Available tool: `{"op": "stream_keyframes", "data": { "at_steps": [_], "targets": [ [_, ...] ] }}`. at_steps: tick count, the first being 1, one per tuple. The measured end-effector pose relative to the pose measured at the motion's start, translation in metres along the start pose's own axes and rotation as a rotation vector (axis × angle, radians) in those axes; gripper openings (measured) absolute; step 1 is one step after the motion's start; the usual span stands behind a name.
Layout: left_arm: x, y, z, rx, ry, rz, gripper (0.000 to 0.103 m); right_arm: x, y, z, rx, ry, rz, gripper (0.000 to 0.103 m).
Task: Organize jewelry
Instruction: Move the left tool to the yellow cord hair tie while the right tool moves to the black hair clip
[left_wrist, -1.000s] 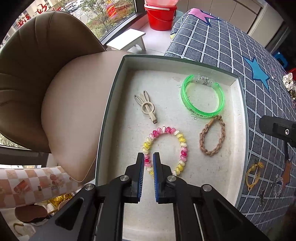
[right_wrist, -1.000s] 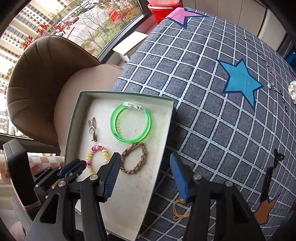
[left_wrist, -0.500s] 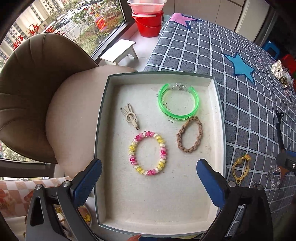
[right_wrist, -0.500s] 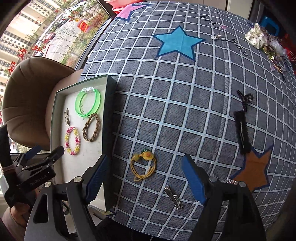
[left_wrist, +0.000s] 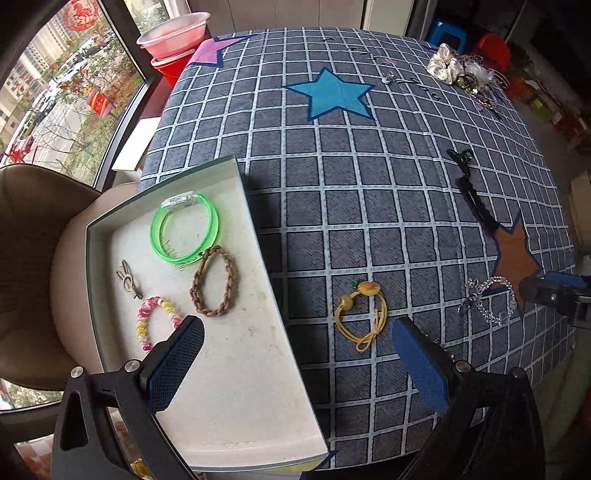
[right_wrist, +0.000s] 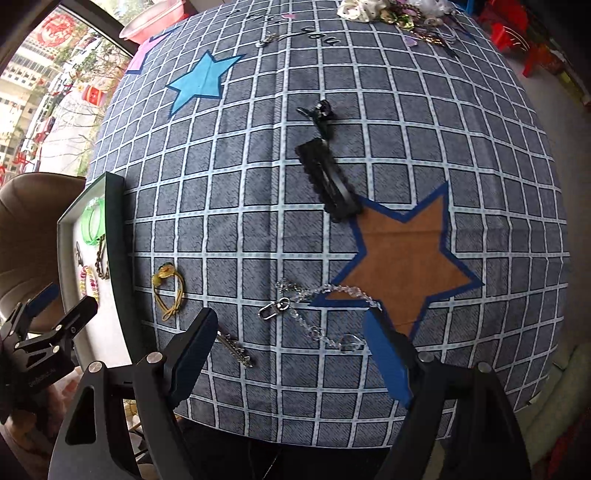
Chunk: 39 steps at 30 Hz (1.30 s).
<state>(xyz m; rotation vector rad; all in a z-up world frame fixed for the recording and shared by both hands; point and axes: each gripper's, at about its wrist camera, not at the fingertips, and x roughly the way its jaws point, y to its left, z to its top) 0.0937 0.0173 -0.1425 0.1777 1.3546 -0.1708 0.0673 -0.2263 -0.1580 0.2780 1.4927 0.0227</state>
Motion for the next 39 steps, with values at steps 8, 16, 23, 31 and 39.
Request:
{"op": "stream_keyframes", "data": {
  "at_steps": [8, 16, 23, 31, 39],
  "targets": [
    [0.025, -0.036, 0.009, 0.060, 0.053, -0.017, 0.103, 0.009, -0.027, 0.003, 0.030, 0.017, -0.024, 0.083],
    [0.057, -0.052, 0.013, 0.075, 0.097, 0.010, 0.103, 0.025, -0.032, 0.030, -0.018, 0.028, -0.049, 0.083],
    [0.082, -0.055, 0.009, 0.085, 0.126, 0.025, 0.103, 0.048, -0.022, 0.064, -0.094, 0.032, -0.068, 0.083],
    [0.089, -0.059, 0.002, 0.103, 0.128, -0.007, 0.103, 0.074, -0.011, 0.095, -0.150, 0.041, -0.097, 0.083],
    [0.095, -0.059, -0.007, 0.067, 0.121, -0.045, 0.088, 0.094, 0.030, 0.117, -0.254, 0.013, -0.191, 0.083]
  ]
}}
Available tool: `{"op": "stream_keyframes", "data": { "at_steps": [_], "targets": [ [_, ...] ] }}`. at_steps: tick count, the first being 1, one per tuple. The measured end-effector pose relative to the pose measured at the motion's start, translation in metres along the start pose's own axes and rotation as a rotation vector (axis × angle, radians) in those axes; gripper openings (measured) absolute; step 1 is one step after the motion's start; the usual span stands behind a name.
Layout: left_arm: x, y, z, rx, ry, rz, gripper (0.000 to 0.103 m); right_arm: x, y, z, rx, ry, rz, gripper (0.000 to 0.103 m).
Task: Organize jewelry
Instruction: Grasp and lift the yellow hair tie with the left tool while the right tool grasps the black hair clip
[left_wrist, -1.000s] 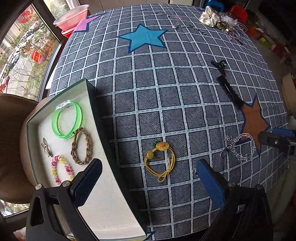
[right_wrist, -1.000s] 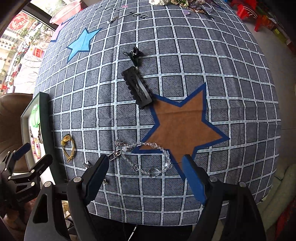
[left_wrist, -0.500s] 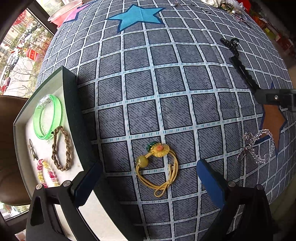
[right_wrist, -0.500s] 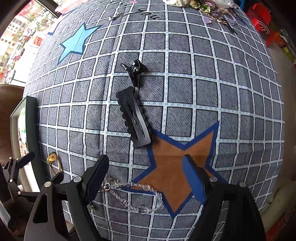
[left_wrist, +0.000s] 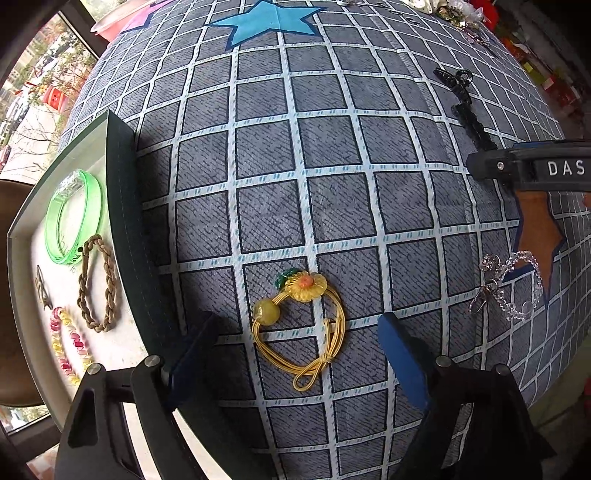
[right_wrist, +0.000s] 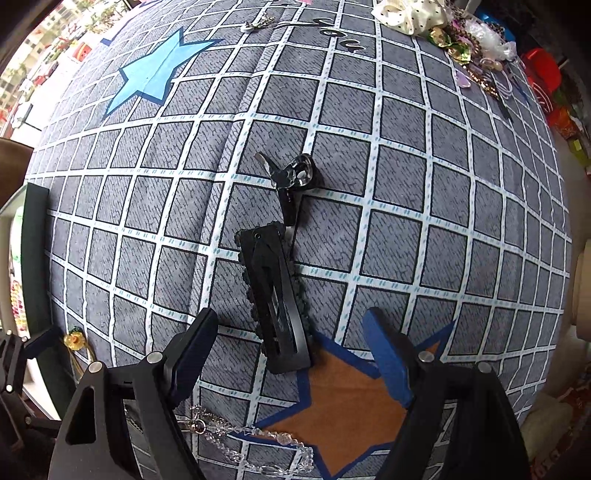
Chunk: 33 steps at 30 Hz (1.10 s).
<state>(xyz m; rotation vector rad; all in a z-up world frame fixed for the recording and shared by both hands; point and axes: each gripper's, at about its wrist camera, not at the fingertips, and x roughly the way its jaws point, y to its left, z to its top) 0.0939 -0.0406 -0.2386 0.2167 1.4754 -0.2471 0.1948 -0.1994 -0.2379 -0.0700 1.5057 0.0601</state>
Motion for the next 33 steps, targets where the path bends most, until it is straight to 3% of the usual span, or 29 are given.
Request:
{"op": "stream_keyframes", "data": {
  "at_steps": [3, 5, 7, 8, 13, 16, 21, 33],
  "targets": [
    [-0.011, -0.002, 0.000, 0.021, -0.019, -0.006, 0.062, -0.003, 0.017, -0.008, -0.036, -0.025, -0.007, 0.072],
    [-0.016, -0.004, -0.001, 0.028, -0.025, -0.012, 0.034, -0.005, 0.023, -0.010, -0.039, -0.033, -0.007, 0.061],
    [-0.018, -0.005, -0.001, 0.025, -0.020, -0.026, 0.020, -0.008, 0.027, -0.010, -0.038, -0.039, -0.006, 0.036],
    [-0.018, -0.004, -0.001, 0.014, -0.017, -0.041, 0.020, -0.009, 0.029, -0.010, -0.037, -0.039, -0.007, 0.031],
    [-0.030, 0.009, -0.002, -0.036, -0.033, -0.092, 0.020, -0.025, 0.020, -0.021, -0.009, -0.047, 0.018, 0.031],
    [-0.044, 0.023, 0.004, -0.050, -0.053, -0.116, 0.020, -0.045, -0.011, -0.038, 0.023, -0.050, 0.064, 0.031],
    [-0.067, 0.038, 0.000, -0.061, -0.085, -0.136, 0.020, -0.068, -0.027, -0.056, 0.062, -0.062, 0.112, 0.031],
    [-0.098, 0.041, -0.021, -0.086, -0.162, -0.149, 0.020, -0.110, -0.011, -0.082, 0.063, -0.085, 0.192, 0.031]
  ]
}}
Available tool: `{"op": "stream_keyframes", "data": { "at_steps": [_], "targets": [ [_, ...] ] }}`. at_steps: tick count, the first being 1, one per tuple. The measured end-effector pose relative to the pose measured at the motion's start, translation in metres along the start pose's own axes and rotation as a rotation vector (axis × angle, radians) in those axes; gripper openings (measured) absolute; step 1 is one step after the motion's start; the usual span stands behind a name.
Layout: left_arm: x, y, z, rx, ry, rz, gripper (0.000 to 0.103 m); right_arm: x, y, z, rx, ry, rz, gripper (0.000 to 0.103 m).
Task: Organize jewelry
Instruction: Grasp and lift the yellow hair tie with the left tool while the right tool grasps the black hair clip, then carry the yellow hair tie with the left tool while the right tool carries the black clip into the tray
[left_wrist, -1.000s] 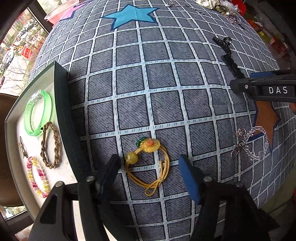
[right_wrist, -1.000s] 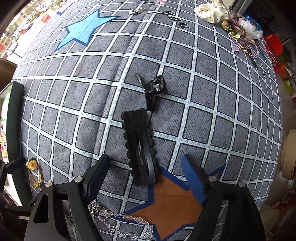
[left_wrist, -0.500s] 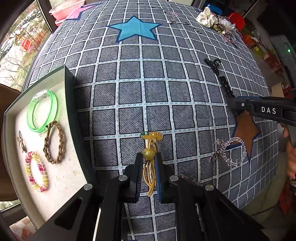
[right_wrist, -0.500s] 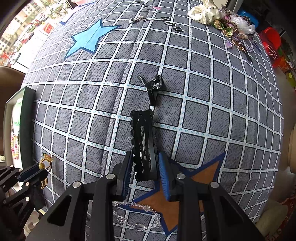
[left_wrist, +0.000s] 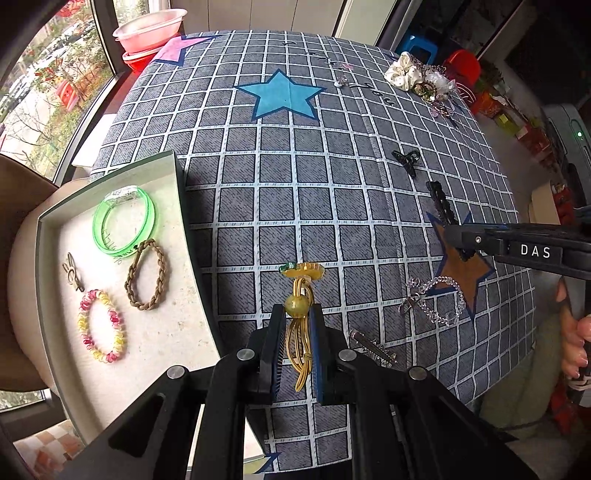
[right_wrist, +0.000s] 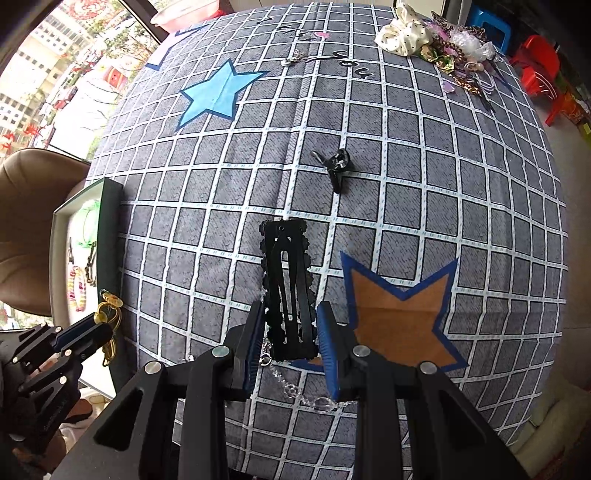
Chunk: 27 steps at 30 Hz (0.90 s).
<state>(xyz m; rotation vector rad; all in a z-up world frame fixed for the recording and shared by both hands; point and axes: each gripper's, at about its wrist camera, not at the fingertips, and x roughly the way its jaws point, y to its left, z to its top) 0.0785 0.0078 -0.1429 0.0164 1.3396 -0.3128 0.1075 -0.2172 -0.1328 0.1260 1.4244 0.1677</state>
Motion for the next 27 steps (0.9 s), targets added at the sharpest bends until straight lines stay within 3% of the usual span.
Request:
{"op": "stream_keyframes", "data": {
  "at_steps": [6, 14, 27],
  "targets": [
    [-0.014, 0.022, -0.014, -0.044, -0.029, 0.014, 0.020, 0.015, 0.034, 0.004, -0.056, 0.000, 0.034, 0.031],
    [-0.030, 0.069, -0.051, -0.143, -0.031, 0.056, 0.020, 0.025, 0.107, -0.005, -0.185, 0.031, 0.088, 0.031],
    [-0.020, 0.146, -0.104, -0.312, 0.019, 0.117, 0.020, 0.072, 0.234, -0.028, -0.405, 0.155, 0.159, 0.031]
  ]
}}
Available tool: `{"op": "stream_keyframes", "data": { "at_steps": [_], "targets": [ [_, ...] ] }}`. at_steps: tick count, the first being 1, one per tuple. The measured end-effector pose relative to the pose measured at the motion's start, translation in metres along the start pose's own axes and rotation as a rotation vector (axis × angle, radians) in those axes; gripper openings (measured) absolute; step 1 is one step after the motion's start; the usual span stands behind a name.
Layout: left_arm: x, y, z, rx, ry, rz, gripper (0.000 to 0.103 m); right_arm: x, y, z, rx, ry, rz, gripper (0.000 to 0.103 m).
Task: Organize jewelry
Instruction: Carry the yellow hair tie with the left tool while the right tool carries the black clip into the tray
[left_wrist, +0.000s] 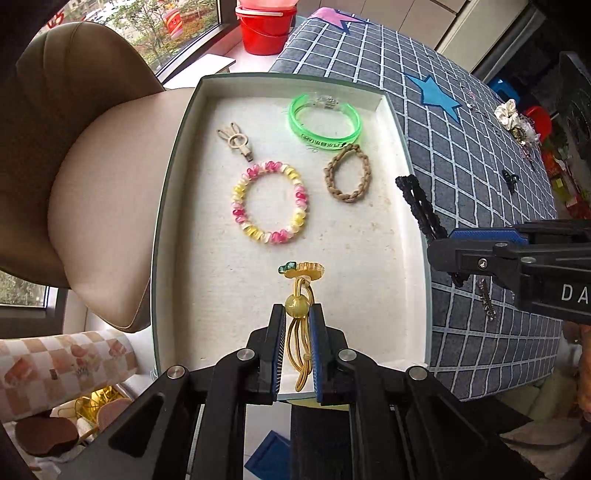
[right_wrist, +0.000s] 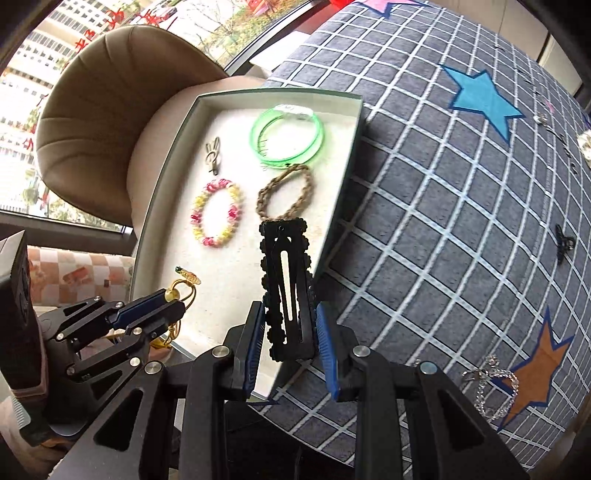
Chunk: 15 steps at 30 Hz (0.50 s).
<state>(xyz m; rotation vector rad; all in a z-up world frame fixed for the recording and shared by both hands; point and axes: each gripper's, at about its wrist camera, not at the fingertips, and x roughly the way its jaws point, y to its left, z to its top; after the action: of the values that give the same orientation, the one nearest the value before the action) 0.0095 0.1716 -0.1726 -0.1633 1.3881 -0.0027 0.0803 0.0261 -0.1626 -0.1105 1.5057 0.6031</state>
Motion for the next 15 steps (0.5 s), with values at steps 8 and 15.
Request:
{"op": "stream_keyframes", "data": {
  "at_steps": [8, 15],
  "targets": [
    [0.028, 0.020, 0.004, -0.037, 0.041, 0.014, 0.020, 0.047, 0.030, 0.014, -0.047, 0.105, -0.012, 0.031],
    [0.042, 0.024, 0.014, -0.047, 0.044, 0.024, 0.020, 0.078, 0.031, 0.022, -0.033, 0.165, -0.058, 0.031]
  ]
}}
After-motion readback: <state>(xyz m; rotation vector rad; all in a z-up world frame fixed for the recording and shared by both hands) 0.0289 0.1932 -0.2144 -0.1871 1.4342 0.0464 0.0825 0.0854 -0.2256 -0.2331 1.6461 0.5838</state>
